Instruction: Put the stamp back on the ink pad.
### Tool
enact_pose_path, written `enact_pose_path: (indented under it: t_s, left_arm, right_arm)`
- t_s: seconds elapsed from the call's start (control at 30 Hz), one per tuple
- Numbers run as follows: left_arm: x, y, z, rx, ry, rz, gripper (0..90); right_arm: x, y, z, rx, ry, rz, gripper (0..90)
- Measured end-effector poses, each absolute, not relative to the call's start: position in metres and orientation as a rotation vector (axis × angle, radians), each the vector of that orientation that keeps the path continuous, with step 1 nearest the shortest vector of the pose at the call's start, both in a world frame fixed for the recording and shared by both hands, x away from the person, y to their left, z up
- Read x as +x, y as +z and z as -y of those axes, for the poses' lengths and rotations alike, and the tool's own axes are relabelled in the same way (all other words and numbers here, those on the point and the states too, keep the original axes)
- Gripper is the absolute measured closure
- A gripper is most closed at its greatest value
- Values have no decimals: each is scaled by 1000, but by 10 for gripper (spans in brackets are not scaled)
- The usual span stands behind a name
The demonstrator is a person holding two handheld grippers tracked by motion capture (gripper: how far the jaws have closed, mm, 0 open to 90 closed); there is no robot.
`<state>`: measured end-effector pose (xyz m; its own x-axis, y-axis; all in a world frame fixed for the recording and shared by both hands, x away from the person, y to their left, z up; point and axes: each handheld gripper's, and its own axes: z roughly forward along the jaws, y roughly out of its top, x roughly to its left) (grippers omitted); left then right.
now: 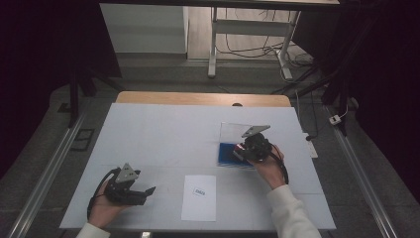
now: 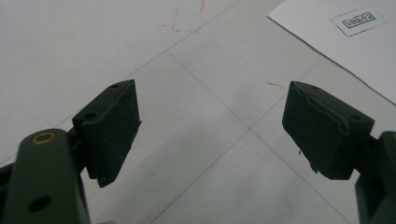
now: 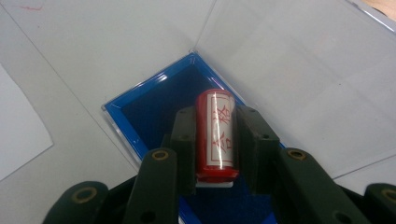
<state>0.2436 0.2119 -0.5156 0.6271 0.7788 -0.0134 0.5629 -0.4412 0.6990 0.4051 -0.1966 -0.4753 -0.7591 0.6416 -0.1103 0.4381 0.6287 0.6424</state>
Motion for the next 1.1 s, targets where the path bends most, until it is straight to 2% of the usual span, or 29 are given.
enact_pose_path:
  t_s: [0.23, 0.47, 0.63, 1.1]
  left_arm:
    - [244, -516, -212, 2169, 408, -1043, 196]
    - [244, -515, -212, 2160, 405, -1049, 195]
    - [244, -515, -213, 2150, 403, -1053, 193]
    - [242, -513, -214, 2124, 401, -1055, 191]
  right_arm:
    - [405, -476, 197, 876, 887, -2520, 666]
    - [404, -471, 200, 890, 939, -2486, 499]
    - [399, -465, 206, 903, 1028, -2447, 430]
    - [363, -459, 236, 845, 1138, -2377, 368]
